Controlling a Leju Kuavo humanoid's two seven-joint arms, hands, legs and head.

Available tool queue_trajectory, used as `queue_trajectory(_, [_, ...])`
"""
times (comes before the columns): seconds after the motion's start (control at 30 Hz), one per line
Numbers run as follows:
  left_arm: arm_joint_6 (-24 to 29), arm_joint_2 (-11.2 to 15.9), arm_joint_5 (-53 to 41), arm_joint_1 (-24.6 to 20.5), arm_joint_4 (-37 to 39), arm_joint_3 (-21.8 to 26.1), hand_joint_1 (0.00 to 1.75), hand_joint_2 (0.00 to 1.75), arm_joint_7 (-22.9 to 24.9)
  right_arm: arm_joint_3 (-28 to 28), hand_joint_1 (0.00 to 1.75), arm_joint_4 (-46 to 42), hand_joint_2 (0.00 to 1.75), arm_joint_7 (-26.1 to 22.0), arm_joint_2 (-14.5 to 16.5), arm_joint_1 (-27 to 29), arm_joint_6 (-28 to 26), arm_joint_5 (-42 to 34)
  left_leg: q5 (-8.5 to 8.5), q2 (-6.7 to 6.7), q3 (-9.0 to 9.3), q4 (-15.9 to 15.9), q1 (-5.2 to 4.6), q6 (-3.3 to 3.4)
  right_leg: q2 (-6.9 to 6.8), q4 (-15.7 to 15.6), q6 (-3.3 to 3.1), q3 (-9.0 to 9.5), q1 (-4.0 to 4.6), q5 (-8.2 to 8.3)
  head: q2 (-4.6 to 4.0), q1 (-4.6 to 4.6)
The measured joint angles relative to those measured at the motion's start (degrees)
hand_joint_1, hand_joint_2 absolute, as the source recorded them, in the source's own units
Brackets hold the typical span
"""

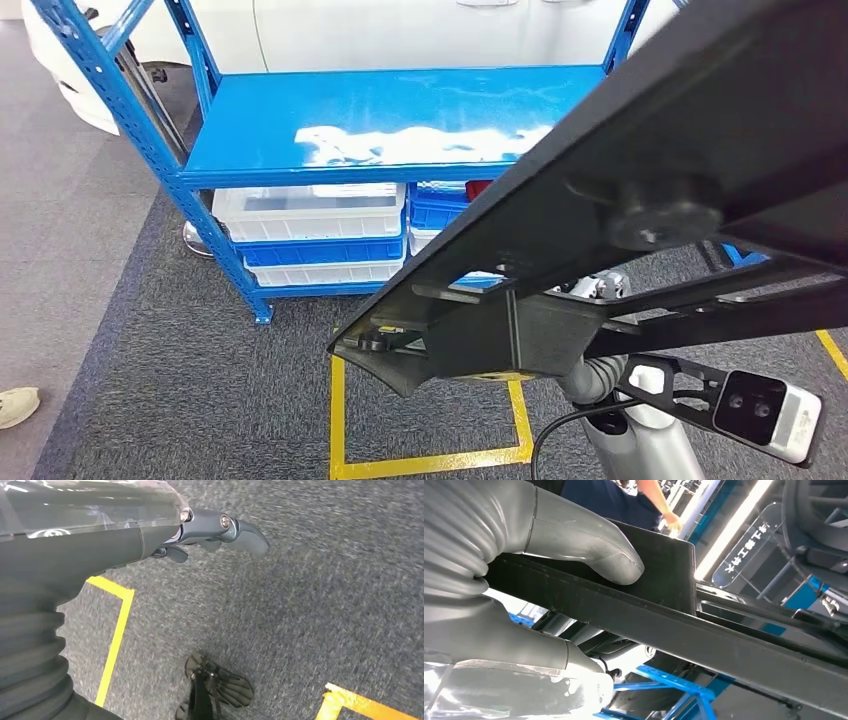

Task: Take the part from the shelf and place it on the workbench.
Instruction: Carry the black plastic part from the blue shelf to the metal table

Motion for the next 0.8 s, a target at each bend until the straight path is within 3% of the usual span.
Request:
queue_trajectory(0.03, [0.3,0.0,-0.2,0.0,0.0,0.1,0.0,1.75,0.2,0.0,1.75,0.0,1.75,0.1,-0.1,-0.3,0.0,-0.2,-0.18,-0.19,0.07,-0.4,-0.1,0.33,0.46,0.1,0.44,-0.34,-0.01,0.17,0.0,0.0])
queue_trajectory(0.1, [1.0,0.0,-0.7,0.0,0.0,0.1,0.0,1.75,0.6,-0.2,1.75,0.0,1.75,0.3,-0.3,-0.7,-0.4,-0.3,0.31,0.89,-0.09,-0.5,-0.18,1.18,1.13,0.2,1.2,-0.71,-0.2,0.48,-0.01,0.0])
queue_trajectory(0.17, [1.6,-0.1,-1.3,-0.1,0.0,0.1,0.0,1.75,1.1,-0.4,1.75,0.0,1.75,0.5,-0.6,-1.0,-1.3,-0.2,0.78,1.91,-0.19,-0.9,-0.08,1.99,0.24,2.3,1.75,-1.81,-0.27,-1.01,-0.01,0.0])
queue_trajectory(0.27, [2.9,-0.1,-2.6,-0.1,0.0,0.0,0.0,1.75,2.3,-0.5,1.75,-0.4,1.75,1.2,-0.8,-1.1,-3.2,0.6,1.05,3.55,-0.62,-1.0,-0.3,2.48,-1.66,12.8,2.31,-6.65,-0.41,-6.51,0.0,0.0])
queue_trajectory(0.3, [3.4,-0.1,-3.1,0.0,0.0,-0.2,0.0,1.75,2.7,-0.5,1.75,-0.7,1.75,1.6,-0.8,-0.8,-3.8,0.9,1.08,4.14,-0.74,-1.0,-0.4,2.52,-1.84,15.6,2.39,-7.84,-0.46,-7.4,0.0,0.0])
queue_trajectory(0.33, [3.9,-0.1,-3.4,0.0,0.0,-0.3,0.0,1.75,3.0,-0.5,1.75,-1.0,1.75,1.9,-0.8,-0.6,-4.2,1.1,1.09,4.74,-0.81,-1.0,-0.47,2.55,-1.97,16.3,2.38,-8.0,-0.48,-7.21,-0.01,0.01])
queue_trajectory(0.37, [4.4,-0.1,-3.8,0.0,0.0,-0.6,0.0,1.75,3.2,-0.5,1.75,-1.4,1.75,2.1,-0.9,-0.3,-4.4,1.4,1.09,5.29,-0.8,-1.0,-0.53,2.54,-2.2,14.6,2.24,-6.87,-0.46,-5.97,-0.01,0.01])
queue_trajectory(0.4, [4.9,-0.2,-4.2,0.0,0.0,-0.7,0.0,1.75,3.3,-0.5,1.75,-1.8,1.75,2.1,-0.9,0.0,-4.5,1.8,1.07,5.8,-0.71,-1.0,-0.58,2.51,-2.79,10.9,1.97,-4.72,-0.36,-4.13,-0.01,0.01])
queue_trajectory(0.47, [5.7,-0.6,-4.8,0.0,0.0,-1.1,0.0,1.75,3.3,-0.4,1.75,-2.7,1.75,1.6,-0.9,0.4,-4.6,3.1,0.98,6.74,-0.49,-1.0,-0.76,2.26,-5.32,2.8,1.04,-0.41,0.17,-1.54,-0.01,0.01])
queue_trajectory(0.53, [5.9,-0.9,-5.0,0.1,0.0,-1.4,0.0,1.75,3.0,-0.2,1.75,-3.3,1.75,0.7,-0.9,0.6,-4.8,4.4,0.92,7.72,-0.38,-1.0,-0.9,1.72,-6.61,-0.4,0.12,0.97,0.8,-1.06,-0.01,0.0])
queue_trajectory(0.6, [6.1,-1.1,-5.0,0.0,0.0,-1.6,0.0,1.75,2.6,0.0,1.75,-4.1,1.75,0.1,-0.9,1.1,-4.9,5.2,0.88,8.64,-0.16,-1.2,-0.93,1.04,-5.42,-0.6,-0.58,0.82,0.83,-0.72,-0.01,0.0])
queue_trajectory(0.67, [6.5,-1.3,-4.7,-0.1,0.0,-1.8,0.0,1.75,2.5,0.3,1.75,-5.0,1.75,-0.4,-0.8,1.5,-4.7,5.6,-0.29,7.25,-0.43,0.0,-0.86,0.47,-4.24,-1.3,-1.23,1.0,0.42,-0.13,-0.01,0.0])
queue_trajectory(0.73, [7.2,-1.4,-4.3,0.1,0.0,-1.8,0.0,1.75,2.5,0.9,1.75,-5.7,1.75,-0.8,-0.4,1.6,-4.4,6.1,-3.75,4.5,-2.83,5.7,-0.71,0.13,-3.05,-1.7,-1.68,1.01,0.2,0.27,-0.01,0.0])
queue_trajectory(0.8, [7.6,-1.5,-4.1,0.3,0.0,-1.8,0.0,1.75,2.4,1.7,1.75,-6.0,1.75,-0.9,0.2,1.6,-4.1,6.4,-6.89,3.39,-6.3,13.1,-0.66,-0.08,-1.62,-1.6,-1.88,0.75,0.24,0.37,-0.02,-0.01])
